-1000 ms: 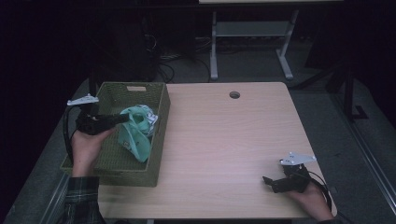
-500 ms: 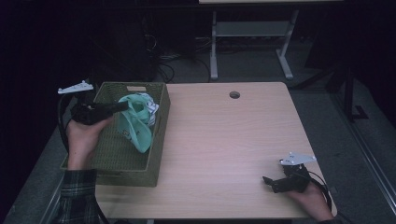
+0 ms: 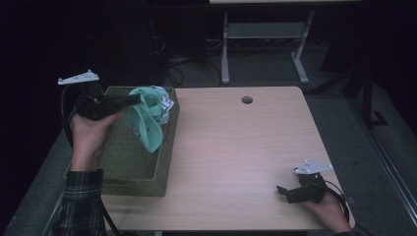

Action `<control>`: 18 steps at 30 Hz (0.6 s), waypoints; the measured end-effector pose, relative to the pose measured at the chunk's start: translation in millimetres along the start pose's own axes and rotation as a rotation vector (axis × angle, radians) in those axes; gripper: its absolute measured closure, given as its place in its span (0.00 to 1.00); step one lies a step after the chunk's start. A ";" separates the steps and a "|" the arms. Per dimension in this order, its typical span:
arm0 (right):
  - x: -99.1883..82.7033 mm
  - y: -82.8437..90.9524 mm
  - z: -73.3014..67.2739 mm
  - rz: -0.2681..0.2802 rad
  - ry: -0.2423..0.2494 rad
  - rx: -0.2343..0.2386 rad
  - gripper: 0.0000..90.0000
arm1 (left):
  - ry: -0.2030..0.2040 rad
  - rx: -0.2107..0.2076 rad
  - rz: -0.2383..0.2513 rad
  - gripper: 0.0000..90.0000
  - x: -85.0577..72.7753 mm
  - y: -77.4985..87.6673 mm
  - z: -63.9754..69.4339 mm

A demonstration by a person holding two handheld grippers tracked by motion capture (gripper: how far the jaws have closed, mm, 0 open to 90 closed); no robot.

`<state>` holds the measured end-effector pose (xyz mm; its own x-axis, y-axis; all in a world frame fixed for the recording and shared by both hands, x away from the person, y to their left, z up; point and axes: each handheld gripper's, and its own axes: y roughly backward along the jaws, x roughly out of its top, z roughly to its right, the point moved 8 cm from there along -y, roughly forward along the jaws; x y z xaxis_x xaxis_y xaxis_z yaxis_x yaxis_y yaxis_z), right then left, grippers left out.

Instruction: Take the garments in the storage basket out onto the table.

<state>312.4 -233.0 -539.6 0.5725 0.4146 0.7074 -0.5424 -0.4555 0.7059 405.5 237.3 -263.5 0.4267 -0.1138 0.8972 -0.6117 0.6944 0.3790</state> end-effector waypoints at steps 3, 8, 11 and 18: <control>-0.1 0.1 -0.1 -0.001 -0.001 0.000 0.03 | -0.014 -0.013 0.002 0.92 7.6 -4.3 7.2; -0.3 0.2 -0.4 -0.003 -0.005 0.001 0.03 | -0.033 -0.044 0.006 0.92 16.6 -14.8 20.6; -0.2 0.1 -0.3 -0.002 -0.004 0.001 0.03 | -0.043 -0.065 0.007 0.92 20.3 -22.6 29.8; -0.3 0.2 -0.4 -0.003 -0.005 0.001 0.03 | -0.064 -0.118 0.008 0.92 23.8 -42.7 52.5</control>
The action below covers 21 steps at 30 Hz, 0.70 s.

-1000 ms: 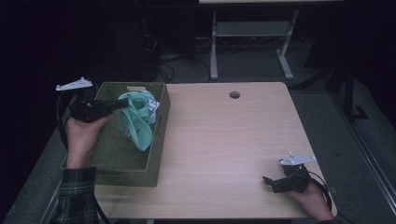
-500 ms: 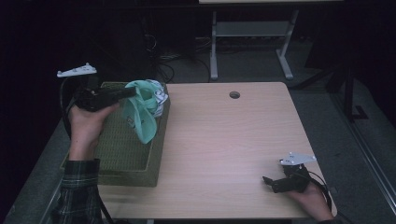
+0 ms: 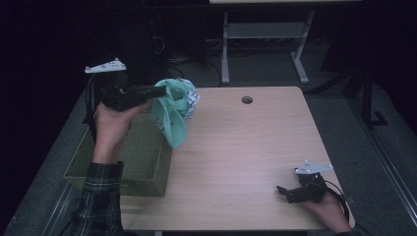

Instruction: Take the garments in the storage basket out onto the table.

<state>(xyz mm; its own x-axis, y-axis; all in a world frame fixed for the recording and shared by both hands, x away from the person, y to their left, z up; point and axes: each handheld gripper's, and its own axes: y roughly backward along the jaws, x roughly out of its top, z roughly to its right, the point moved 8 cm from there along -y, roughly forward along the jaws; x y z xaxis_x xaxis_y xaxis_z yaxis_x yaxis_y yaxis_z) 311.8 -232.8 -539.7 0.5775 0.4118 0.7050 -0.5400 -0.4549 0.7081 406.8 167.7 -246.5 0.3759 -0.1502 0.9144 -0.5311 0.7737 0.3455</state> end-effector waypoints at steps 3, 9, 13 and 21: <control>0.1 -0.1 0.1 0.001 0.001 0.000 0.03 | -0.009 -0.019 -0.008 0.92 -0.5 -10.6 8.8; 0.1 0.0 -0.1 0.001 0.000 0.001 0.03 | -0.034 -0.058 -0.038 0.92 -5.5 -33.8 25.5; 0.1 0.0 -0.2 0.001 -0.001 0.001 0.03 | -0.043 -0.087 -0.060 0.92 -12.0 -51.0 35.8; 0.2 0.0 0.1 0.002 0.001 0.000 0.03 | -0.060 -0.133 -0.083 0.92 -28.4 -83.0 56.9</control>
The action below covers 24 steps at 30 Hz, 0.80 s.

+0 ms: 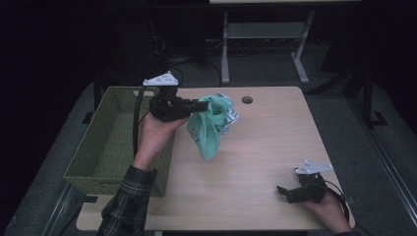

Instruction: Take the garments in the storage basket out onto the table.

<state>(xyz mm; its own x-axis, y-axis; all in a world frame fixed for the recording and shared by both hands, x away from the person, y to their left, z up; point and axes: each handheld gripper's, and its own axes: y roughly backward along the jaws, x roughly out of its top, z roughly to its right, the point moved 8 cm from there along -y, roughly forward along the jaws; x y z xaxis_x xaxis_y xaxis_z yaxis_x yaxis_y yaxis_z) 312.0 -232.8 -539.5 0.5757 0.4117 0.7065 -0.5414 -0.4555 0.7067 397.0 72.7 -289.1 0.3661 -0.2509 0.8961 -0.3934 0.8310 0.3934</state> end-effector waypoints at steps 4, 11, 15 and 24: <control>0.0 0.0 0.0 0.000 0.000 0.000 0.03 | -0.007 -0.024 -0.017 0.92 -6.7 -15.7 7.6; 0.0 0.0 0.0 0.000 0.000 0.000 0.03 | -0.002 -0.069 -0.054 0.92 -21.5 -42.9 19.2; -0.2 0.1 -0.3 -0.002 -0.003 0.001 0.03 | -0.008 -0.102 -0.076 0.92 -31.3 -59.0 26.3; -0.2 0.1 -0.4 -0.002 -0.004 0.001 0.03 | -0.011 -0.166 -0.111 0.92 -49.3 -91.3 40.8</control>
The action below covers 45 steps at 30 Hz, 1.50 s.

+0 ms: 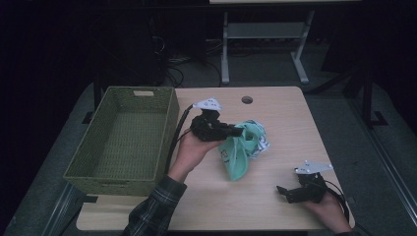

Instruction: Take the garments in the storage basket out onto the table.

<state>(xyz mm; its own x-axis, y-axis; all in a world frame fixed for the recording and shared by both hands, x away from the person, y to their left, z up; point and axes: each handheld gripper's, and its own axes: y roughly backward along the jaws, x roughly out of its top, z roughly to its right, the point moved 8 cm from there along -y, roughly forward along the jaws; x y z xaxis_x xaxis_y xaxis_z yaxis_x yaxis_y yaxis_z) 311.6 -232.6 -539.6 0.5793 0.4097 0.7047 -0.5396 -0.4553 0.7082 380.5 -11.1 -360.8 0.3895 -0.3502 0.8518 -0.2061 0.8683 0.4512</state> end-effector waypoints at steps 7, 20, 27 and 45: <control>0.0 -0.1 0.1 0.001 0.002 0.000 0.03 | 0.007 -0.040 -0.050 0.92 -16.1 -24.7 2.6; -0.1 0.0 0.2 0.000 0.002 -0.001 0.03 | 0.010 -0.015 -0.185 0.91 -55.4 -51.4 -14.3; -0.1 0.0 0.3 0.000 0.003 -0.001 0.03 | 0.006 0.005 -0.249 0.91 -73.8 -61.7 -18.8; -0.1 0.0 0.3 0.000 0.003 -0.001 0.03 | -0.040 0.061 -0.319 0.57 -92.7 -55.8 -9.7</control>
<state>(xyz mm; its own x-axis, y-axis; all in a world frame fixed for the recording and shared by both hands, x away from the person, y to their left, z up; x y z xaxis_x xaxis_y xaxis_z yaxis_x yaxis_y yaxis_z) 311.8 -232.8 -539.7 0.5772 0.4123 0.7049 -0.5400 -0.4548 0.7082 364.6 -23.7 -467.5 0.4081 -0.6154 0.6743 -0.1335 0.6905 0.7109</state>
